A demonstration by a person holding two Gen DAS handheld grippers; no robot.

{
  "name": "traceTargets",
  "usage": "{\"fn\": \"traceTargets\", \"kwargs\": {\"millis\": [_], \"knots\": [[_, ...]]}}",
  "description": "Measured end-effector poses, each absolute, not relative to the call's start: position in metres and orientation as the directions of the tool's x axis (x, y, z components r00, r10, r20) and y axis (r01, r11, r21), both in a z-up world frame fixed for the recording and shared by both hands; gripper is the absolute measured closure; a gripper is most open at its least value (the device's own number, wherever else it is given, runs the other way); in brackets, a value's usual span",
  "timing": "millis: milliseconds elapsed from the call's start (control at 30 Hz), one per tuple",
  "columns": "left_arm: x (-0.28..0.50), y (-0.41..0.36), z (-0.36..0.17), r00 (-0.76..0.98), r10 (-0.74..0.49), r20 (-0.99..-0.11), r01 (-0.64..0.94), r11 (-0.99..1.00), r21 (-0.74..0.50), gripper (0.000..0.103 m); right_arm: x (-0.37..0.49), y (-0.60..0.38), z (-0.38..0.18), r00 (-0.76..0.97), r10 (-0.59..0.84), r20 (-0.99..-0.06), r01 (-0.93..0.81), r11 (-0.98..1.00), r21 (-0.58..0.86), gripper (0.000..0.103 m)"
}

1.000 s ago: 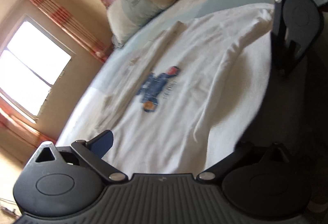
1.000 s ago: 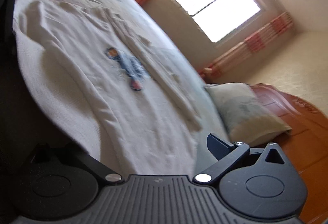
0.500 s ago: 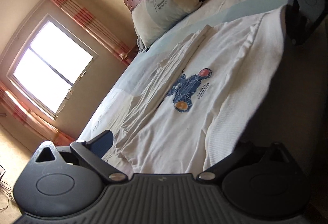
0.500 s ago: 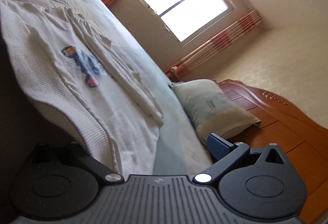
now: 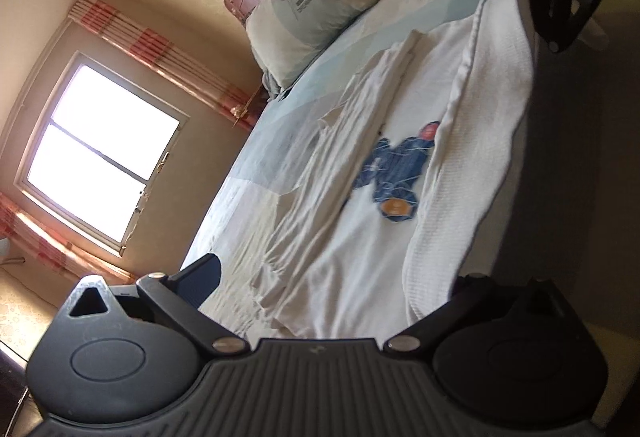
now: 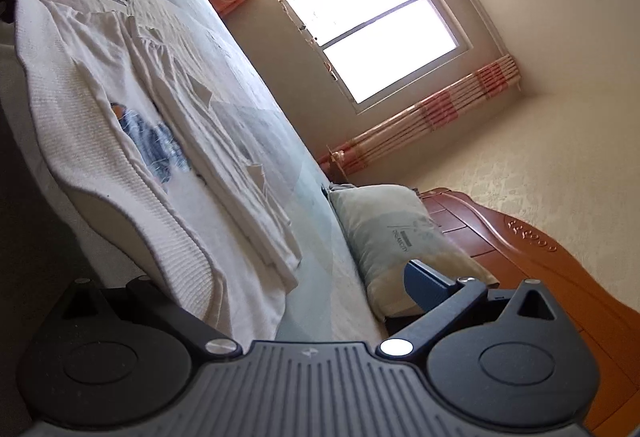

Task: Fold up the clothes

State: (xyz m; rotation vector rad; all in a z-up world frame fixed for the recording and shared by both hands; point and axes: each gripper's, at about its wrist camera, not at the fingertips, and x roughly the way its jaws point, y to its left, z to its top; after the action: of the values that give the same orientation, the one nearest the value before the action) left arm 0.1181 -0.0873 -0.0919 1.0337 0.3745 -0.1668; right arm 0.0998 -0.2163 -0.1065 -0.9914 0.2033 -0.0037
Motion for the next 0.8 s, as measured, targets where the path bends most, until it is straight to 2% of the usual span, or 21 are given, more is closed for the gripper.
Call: {"fn": "traceTargets", "kwargs": {"millis": [367,800], "knots": [[0.185,-0.078,-0.081,0.933,0.087,-0.350,0.258,0.515,0.817,0.001,0.170,-0.205,-0.092,0.984,-0.116,-0.136,-0.052,0.544,-0.837,0.000],[0.294,-0.066,-0.084,0.930,0.100,-0.354,0.259,0.506,0.823,0.001,0.269,-0.198,-0.094,0.981,-0.138,-0.136,-0.038,0.554,-0.831,0.000]]}}
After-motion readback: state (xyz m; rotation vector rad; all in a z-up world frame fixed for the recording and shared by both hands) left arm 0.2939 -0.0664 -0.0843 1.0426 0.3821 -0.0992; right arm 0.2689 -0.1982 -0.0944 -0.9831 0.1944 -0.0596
